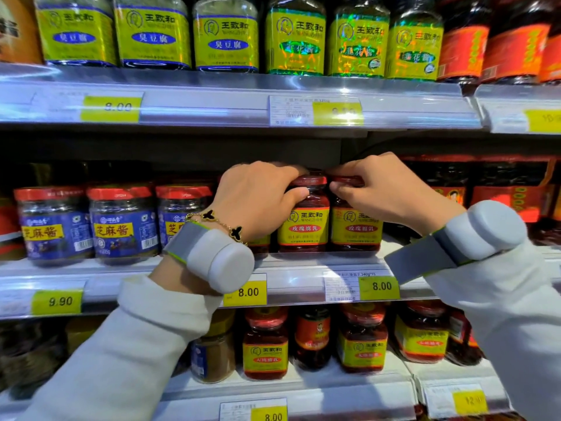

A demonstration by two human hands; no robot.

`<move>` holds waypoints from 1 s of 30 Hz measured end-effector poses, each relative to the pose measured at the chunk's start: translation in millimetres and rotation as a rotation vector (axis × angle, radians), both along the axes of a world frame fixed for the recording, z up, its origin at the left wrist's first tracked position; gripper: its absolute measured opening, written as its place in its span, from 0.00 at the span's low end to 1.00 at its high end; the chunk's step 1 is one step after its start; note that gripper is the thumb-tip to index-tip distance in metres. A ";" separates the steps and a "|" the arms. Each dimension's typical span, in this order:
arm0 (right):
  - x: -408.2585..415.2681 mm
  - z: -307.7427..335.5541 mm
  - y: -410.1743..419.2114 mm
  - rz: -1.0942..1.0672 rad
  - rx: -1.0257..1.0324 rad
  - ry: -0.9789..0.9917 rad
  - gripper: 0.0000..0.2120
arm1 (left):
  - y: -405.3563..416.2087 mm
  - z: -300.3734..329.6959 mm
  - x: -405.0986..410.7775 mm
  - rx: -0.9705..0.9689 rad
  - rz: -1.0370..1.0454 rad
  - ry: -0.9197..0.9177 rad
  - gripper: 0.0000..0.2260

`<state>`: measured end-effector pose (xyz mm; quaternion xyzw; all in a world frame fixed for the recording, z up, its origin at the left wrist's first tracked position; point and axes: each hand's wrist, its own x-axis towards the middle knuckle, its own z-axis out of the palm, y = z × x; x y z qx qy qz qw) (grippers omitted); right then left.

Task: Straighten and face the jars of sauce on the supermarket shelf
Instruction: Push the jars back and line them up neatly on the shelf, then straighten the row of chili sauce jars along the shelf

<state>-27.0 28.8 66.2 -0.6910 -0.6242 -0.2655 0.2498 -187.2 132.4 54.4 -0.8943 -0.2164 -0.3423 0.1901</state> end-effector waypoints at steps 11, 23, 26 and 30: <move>3.2 -21.7 -3.3 -0.003 0.098 -0.006 0.18 | -2.9 -4.5 0.6 0.027 0.008 0.011 0.17; 37.1 -57.7 -43.9 0.036 0.275 0.039 0.23 | -53.2 -21.7 46.2 0.010 -0.285 -0.158 0.19; 56.6 -68.3 -55.3 0.047 0.331 0.030 0.21 | -76.2 -29.1 66.2 -0.019 -0.343 -0.301 0.17; 87.5 -77.7 -78.0 0.153 0.401 0.003 0.17 | -112.4 -47.2 111.0 -0.206 -0.402 -0.465 0.19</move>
